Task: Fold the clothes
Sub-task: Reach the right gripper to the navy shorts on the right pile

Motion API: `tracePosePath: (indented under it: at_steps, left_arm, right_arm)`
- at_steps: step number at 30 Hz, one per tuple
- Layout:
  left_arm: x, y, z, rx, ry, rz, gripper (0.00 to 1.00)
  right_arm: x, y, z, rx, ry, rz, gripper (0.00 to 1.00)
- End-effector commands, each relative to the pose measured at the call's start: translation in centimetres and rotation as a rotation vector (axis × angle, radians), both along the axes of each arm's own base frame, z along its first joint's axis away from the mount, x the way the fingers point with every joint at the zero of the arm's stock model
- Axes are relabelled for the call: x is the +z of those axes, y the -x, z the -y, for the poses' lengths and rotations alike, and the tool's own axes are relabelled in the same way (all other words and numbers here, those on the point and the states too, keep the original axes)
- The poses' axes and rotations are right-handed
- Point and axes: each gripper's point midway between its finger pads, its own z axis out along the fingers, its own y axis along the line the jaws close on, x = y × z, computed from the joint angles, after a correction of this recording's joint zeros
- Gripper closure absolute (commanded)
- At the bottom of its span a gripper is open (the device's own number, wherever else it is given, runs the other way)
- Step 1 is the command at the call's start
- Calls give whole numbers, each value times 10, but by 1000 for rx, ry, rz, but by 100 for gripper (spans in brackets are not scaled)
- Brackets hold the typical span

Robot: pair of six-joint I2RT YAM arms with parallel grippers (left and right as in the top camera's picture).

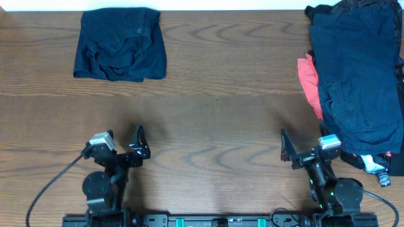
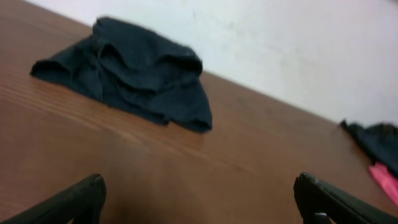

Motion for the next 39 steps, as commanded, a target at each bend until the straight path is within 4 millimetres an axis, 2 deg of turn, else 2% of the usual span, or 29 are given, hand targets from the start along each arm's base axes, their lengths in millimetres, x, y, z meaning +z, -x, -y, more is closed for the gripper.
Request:
tracePosePath:
  at_steps: [1, 6, 8, 13, 16, 18, 21, 24, 29, 31, 34, 37, 39]
  left_arm:
    - [32, -4, 6, -50, -62, -8, 2]
    - [47, -18, 11, -97, -48, -151, 2]
    - [57, -24, 18, -152, -65, -196, 2]
    - [74, -34, 17, -173, -78, -294, 2]
    - [78, -36, 20, -204, -118, -346, 2]
    - [76, -37, 18, -204, -127, -394, 2]
    - [64, -39, 17, -218, -144, -468, 2]
    - [47, -42, 17, -232, -142, -538, 2]
    - [19, -49, 16, -243, -120, -639, 2]
    - [8, -52, 16, -247, -111, -679, 2]
    - [-8, -55, 16, -254, -98, -734, 2]
    - [-21, -57, 17, -267, -82, -778, 2]
    - [-27, -60, 21, -286, -65, -792, 2]
  right_arm:
    - [19, 0, -1, 10, 38, 4, 1]
    - [46, -8, -1, 15, 110, -60, 1]
    - [63, -13, -1, 19, 139, -96, 1]
    - [100, -30, -2, 30, 173, -195, 1]
    - [108, -44, -2, 41, 187, -297, 1]
    - [106, -55, -3, 51, 197, -385, 1]
    - [96, -74, -5, 69, 196, -512, 1]
    - [84, -92, -20, 152, 158, -584, 1]
    - [43, -106, -24, 182, 145, -721, 1]
    - [24, -108, -18, 155, 158, -787, 1]
    - [-6, -116, 13, -22, 210, -891, 1]
    - [-35, -116, 69, -380, 146, -1018, 3]
    - [-51, -111, 93, -512, 104, -1084, 2]
